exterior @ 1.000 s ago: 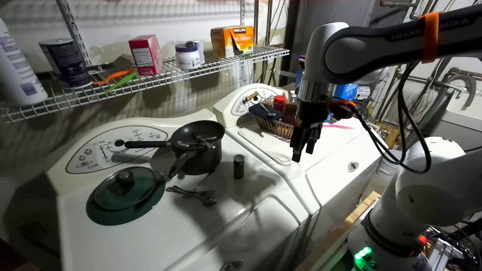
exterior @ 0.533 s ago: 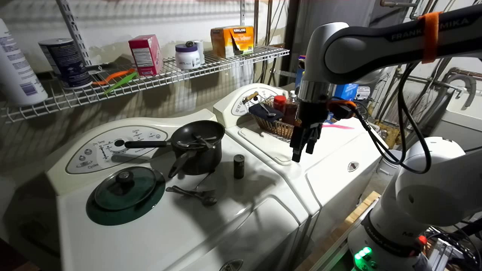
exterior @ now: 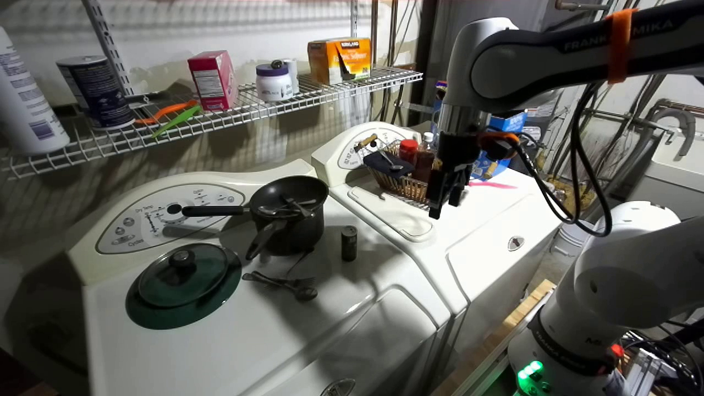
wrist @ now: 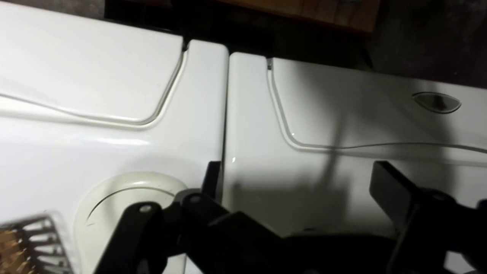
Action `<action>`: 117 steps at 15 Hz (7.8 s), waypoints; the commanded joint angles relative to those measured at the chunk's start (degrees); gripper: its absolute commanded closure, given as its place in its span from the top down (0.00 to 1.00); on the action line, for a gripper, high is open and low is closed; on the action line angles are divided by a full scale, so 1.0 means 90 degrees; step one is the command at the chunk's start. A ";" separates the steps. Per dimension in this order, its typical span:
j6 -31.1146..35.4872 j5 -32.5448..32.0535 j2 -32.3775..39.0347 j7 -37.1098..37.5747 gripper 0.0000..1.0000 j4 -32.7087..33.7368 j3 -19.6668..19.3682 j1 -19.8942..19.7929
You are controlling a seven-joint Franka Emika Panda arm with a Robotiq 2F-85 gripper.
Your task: Press a button on the left side of the right washing machine
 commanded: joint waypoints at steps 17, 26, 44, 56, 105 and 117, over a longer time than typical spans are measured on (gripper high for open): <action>0.3839 -0.0512 0.3972 -0.1012 1.00 0.3368 -0.0138 -0.0211; 0.4055 -0.0296 0.5373 -0.1354 1.00 0.4021 0.0009 -0.0492; 0.4488 0.0202 0.6437 -0.1454 0.16 0.4694 0.0058 -0.0950; 0.4578 0.0011 0.7407 -0.1076 0.01 0.5724 0.0060 -0.1122; 0.3523 -0.0285 0.9103 0.0847 0.00 0.7936 -0.0255 -0.1083; 0.2489 -0.0335 0.8695 0.0531 0.00 0.7793 -0.0054 -0.1165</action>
